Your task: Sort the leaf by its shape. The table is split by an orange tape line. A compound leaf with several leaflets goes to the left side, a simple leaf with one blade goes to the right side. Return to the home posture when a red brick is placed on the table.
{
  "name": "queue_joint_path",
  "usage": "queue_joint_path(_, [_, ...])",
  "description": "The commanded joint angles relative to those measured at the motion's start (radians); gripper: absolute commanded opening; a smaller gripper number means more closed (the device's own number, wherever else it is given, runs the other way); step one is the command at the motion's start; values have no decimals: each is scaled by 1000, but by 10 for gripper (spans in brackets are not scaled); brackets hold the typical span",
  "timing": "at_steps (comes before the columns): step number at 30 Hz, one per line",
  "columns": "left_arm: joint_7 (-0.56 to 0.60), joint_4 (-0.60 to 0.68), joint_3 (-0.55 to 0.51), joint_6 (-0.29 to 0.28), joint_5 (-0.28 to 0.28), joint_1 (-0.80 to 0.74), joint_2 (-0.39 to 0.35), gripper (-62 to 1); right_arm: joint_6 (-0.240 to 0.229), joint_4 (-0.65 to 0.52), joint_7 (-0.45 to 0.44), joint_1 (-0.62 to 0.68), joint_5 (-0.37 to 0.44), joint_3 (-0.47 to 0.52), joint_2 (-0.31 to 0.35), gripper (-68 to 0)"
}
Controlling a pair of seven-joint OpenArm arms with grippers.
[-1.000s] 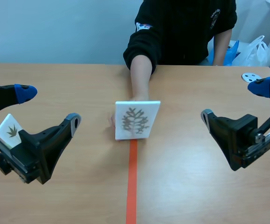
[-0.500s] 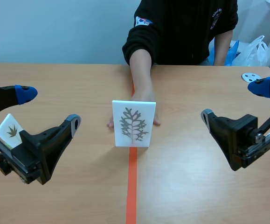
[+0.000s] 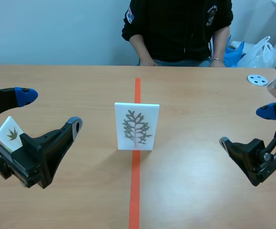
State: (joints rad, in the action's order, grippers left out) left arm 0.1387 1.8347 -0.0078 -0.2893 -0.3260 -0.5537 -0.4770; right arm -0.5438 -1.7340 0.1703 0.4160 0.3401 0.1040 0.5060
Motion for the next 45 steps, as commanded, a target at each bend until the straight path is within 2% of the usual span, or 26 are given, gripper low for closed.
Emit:
queue_joint_path(1, [18,10,2,2,-7,3,-6,14,-7,38,-41,-58,12,-25,30,-58])
queue_joint_path(5, [18,10,2,2,-7,3,-6,14,-7,170,-97,-162,57,-95,51,-58])
queue_joint_path(11, [18,10,2,2,-7,3,-6,14,-7,303,-140,-315,57,-215,53,-58])
queue_joint_path(21, [18,10,2,2,-7,2,-5,14,-7,446,-163,-531,52,-490,42,-58])
queue_joint_path(29, [21,10,2,2,-7,2,-5,14,-6,566,-180,-620,17,-594,-59,-58])
queue_joint_path(37, [22,10,2,2,-7,2,-5,14,-3,708,-218,-711,-81,-689,-174,-58])
queue_joint_path(45, [22,10,2,2,-7,2,-6,14,9,805,-229,-759,-124,-763,-261,-58])
